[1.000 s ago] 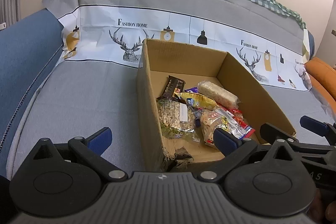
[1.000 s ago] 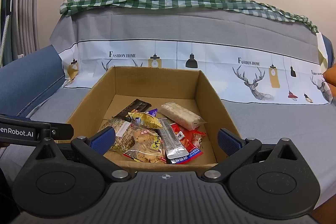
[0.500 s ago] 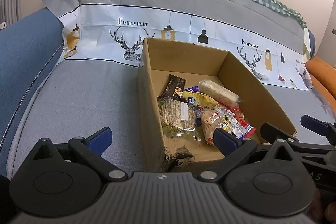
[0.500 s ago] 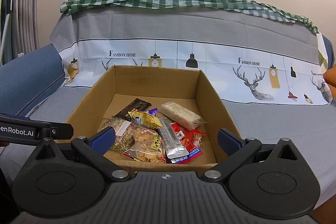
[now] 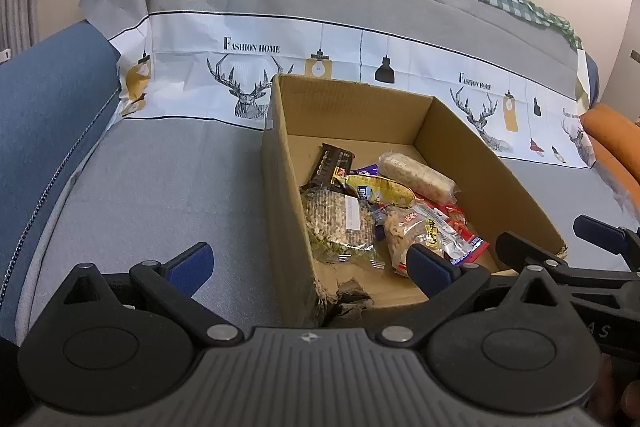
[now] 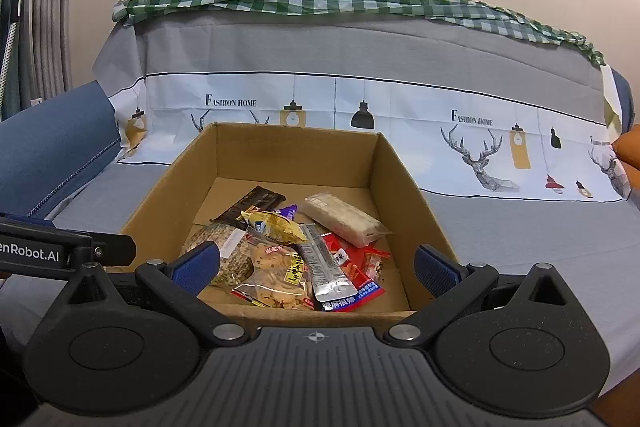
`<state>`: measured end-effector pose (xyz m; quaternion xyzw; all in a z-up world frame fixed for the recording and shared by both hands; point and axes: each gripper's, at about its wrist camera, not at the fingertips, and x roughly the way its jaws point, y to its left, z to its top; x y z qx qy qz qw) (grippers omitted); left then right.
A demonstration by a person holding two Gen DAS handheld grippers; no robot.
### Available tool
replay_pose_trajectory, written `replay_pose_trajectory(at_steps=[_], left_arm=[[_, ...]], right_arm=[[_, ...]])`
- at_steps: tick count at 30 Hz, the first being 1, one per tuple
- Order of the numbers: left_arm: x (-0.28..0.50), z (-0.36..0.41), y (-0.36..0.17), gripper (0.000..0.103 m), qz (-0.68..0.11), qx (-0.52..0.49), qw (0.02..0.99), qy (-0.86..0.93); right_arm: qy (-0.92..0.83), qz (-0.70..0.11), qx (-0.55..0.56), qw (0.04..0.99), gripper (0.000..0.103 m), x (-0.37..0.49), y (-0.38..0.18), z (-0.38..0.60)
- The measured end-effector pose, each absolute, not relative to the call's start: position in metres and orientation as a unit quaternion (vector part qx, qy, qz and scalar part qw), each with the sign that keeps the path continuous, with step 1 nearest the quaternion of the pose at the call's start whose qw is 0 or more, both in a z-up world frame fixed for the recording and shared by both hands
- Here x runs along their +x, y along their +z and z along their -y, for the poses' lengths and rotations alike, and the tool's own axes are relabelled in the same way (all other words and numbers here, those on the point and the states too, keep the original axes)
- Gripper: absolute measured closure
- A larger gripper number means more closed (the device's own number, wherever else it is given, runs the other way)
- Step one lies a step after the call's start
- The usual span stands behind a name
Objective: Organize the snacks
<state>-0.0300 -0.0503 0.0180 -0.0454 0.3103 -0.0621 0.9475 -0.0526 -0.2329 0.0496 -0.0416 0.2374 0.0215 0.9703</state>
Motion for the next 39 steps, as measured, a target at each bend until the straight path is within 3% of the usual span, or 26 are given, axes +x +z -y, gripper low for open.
replay_pose_trajectory(at_steps=[19, 39], left_arm=[[-0.032, 0.055, 0.024, 0.0, -0.288, -0.032, 0.953, -0.087], [-0.004, 0.068, 0.015, 0.0, -0.315, -0.038, 0.942, -0.113]], right_arm=[[0.001, -0.242, -0.037, 0.97, 0.001, -0.05, 0.051, 0.236], [-0.013, -0.253, -0.042, 0.966, 0.001, -0.027, 0.044, 0.247]])
